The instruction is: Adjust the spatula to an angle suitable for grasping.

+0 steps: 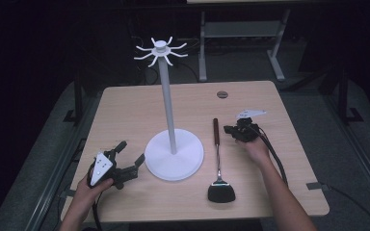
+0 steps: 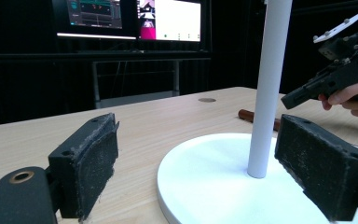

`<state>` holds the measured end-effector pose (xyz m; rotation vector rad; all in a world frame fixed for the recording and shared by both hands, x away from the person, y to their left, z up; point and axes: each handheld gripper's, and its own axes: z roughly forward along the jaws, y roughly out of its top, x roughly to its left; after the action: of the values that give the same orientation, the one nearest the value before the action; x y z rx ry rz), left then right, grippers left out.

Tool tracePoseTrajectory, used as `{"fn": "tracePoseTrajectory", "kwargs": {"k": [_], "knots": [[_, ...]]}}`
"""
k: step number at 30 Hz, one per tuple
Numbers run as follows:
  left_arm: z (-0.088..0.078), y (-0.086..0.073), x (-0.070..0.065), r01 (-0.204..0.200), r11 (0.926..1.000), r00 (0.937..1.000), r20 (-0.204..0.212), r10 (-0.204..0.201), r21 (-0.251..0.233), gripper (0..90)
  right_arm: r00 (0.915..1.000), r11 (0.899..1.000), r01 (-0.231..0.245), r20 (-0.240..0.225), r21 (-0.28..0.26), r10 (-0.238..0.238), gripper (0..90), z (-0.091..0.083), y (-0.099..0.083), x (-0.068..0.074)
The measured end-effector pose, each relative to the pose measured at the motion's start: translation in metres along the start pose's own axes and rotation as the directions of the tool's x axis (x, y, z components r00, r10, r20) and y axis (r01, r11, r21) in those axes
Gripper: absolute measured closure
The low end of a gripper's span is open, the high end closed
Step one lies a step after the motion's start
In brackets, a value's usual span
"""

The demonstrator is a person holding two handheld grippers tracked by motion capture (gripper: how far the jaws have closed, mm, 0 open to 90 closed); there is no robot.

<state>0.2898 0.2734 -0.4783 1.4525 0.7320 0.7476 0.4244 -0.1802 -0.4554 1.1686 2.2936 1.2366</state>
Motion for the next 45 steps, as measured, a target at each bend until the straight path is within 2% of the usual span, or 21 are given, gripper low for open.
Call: {"fn": "tracePoseTrajectory", "kwargs": {"k": [7,18,22,38,40,45], "knots": [[0.0,0.0,0.0,0.001,1.0,1.0,0.001,-0.001,0.0,12.6,0.9995,0.999,0.028,-0.012,0.042,-0.027,89.4,0.012,-0.003,0.006],[0.0,0.0,0.0,0.0,1.0,1.0,0.006,0.0,0.0,12.6,0.9992,0.995,0.028,-0.031,0.094,-0.025,89.5,0.021,-0.007,0.012],[0.0,0.0,0.0,0.0,1.0,1.0,0.007,0.0,0.0,12.6,0.998,0.995,0.049,-0.043,0.092,-0.045,89.5,0.022,-0.006,0.015],[0.0,0.0,0.0,-0.001,1.0,1.0,0.008,0.001,0.0,12.6,0.9927,0.991,0.082,-0.098,0.109,-0.072,89.7,0.029,-0.003,0.03],[0.0,0.0,0.0,0.001,1.0,1.0,0.009,-0.001,-0.001,12.6,0.9926,0.99,0.076,-0.103,0.12,-0.063,89.7,0.029,-0.003,0.032],[0.0,0.0,0.0,0.001,1.0,1.0,0.009,-0.001,0.0,12.6,0.9892,0.988,0.098,-0.121,0.121,-0.084,89.7,0.032,-0.002,0.037]]}}
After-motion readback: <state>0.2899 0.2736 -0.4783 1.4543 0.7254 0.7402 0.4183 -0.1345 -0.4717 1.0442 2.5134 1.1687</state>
